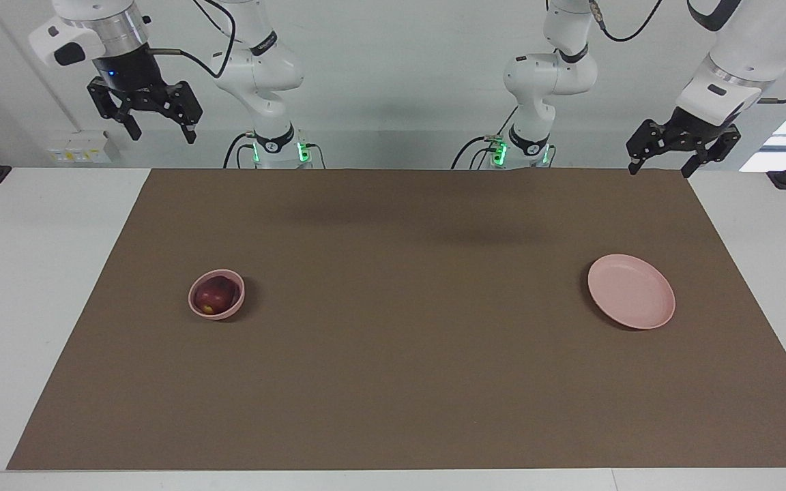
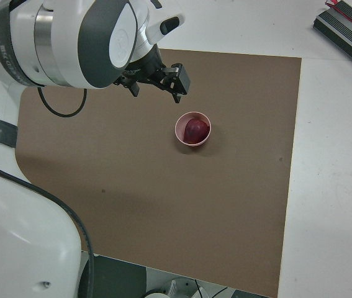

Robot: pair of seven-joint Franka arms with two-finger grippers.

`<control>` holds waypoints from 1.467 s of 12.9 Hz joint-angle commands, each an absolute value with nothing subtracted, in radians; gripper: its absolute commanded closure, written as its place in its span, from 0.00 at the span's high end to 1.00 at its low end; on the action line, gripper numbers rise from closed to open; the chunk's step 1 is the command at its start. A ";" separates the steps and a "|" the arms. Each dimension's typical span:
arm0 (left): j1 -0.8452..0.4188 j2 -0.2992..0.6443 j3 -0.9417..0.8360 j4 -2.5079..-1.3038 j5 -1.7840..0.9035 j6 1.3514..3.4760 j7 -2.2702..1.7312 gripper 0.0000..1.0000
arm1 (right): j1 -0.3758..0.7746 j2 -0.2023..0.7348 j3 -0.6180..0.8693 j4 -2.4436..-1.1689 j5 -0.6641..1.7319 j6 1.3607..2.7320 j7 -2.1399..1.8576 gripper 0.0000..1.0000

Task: Move apple from plate to bowl

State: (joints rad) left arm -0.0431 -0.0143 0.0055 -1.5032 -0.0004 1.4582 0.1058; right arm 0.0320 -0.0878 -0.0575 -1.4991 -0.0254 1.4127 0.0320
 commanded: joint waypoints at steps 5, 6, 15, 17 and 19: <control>-0.048 -0.025 0.002 -1.509 0.014 1.470 0.115 1.00 | 0.028 -0.098 -0.058 -1.528 -0.017 1.420 0.015 1.00; -0.041 -0.025 0.002 -1.509 0.009 1.470 0.118 1.00 | 0.028 -0.098 -0.058 -1.528 -0.015 1.416 0.015 1.00; -0.043 -0.025 -0.002 -1.509 0.002 1.470 0.118 1.00 | 0.031 -0.098 -0.055 -1.529 0.021 1.399 0.015 1.00; -0.043 -0.025 -0.002 -1.509 0.002 1.470 0.117 1.00 | 0.032 -0.100 -0.049 -1.529 0.021 1.388 0.012 1.00; -0.043 -0.025 -0.002 -1.509 0.002 1.470 0.115 1.00 | 0.029 -0.100 -0.038 -1.529 0.005 1.397 0.017 1.00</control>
